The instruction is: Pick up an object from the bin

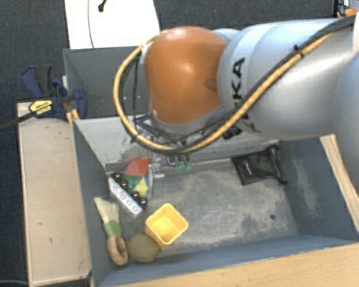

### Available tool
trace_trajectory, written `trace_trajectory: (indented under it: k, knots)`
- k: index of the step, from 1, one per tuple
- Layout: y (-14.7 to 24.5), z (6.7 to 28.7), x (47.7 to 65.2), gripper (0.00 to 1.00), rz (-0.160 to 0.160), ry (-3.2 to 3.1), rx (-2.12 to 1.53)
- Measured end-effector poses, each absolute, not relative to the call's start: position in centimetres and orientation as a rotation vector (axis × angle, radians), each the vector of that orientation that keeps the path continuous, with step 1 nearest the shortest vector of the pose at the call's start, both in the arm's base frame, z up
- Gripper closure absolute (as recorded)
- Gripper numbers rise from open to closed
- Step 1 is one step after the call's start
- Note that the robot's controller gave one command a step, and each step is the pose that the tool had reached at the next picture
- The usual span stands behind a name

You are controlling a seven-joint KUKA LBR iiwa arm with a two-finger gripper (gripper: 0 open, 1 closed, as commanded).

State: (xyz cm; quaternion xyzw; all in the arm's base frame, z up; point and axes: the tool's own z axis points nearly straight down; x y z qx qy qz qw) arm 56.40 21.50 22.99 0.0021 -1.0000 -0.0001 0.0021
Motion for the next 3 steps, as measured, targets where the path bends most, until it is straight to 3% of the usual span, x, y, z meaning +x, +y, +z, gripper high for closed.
trace_trajectory:
  k: [1,3]
  knots:
    - [21.4,23.5,56.5,0.0,-0.003,-3.145,-0.001]
    - [17.6,19.2,51.4,0.0,0.001,-3.134,0.037]
